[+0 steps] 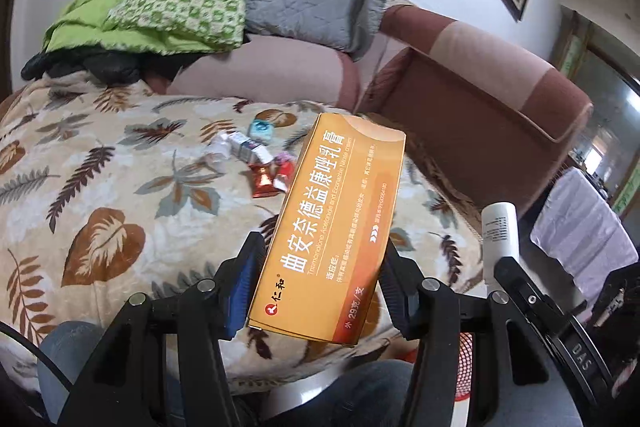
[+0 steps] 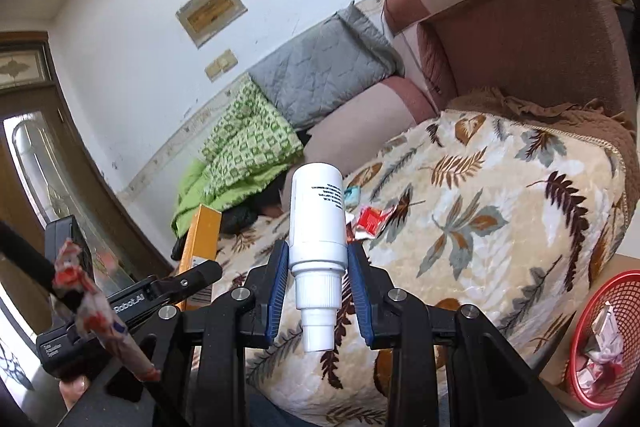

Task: Collect trash
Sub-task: 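Carry the orange box in the left tool while the right tool carries the bottle to the wastebasket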

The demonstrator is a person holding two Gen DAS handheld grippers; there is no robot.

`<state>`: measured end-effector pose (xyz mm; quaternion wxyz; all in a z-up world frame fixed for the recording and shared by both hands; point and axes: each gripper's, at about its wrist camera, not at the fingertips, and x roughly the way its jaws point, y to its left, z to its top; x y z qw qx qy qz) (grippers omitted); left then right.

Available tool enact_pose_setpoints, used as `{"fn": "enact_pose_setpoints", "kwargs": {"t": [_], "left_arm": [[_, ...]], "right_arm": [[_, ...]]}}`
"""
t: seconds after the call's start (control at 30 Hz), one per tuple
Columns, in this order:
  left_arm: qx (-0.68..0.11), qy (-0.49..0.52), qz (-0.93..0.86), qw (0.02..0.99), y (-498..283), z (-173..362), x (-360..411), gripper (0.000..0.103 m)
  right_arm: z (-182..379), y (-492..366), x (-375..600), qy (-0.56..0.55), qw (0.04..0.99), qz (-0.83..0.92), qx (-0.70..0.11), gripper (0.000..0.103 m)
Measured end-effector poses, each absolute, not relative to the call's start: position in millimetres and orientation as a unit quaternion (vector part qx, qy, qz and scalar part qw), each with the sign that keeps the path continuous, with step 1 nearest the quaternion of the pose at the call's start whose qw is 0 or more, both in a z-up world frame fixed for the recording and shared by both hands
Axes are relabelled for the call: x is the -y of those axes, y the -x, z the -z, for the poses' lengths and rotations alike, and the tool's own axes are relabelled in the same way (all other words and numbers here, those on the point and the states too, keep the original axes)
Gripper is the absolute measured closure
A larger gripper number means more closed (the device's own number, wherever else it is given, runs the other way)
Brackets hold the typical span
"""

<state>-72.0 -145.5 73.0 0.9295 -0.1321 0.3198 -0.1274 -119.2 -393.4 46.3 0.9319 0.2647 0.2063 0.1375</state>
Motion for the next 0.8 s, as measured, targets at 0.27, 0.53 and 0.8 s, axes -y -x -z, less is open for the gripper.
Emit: {"fn": "enact_pose_setpoints", "kwargs": {"t": [0.27, 0.53, 0.8], "left_arm": [[-0.313, 0.117, 0.166, 0.928, 92.7, -91.1, 173.1, 0.049], [-0.305, 0.103, 0.194, 0.927, 109.7, -100.7, 198.3, 0.049], [-0.302, 0.088, 0.227, 0.922, 120.7, -108.3, 225.8, 0.049]], "right_arm": [[-59.6, 146.3, 427.2, -0.281, 0.937, -0.107, -0.178, 0.071], [-66.6, 171.8, 459.4, -0.287, 0.942, -0.075, -0.159, 0.071], [-68.2, 199.9, 490.5, -0.287, 0.946, -0.033, -0.150, 0.071]]}}
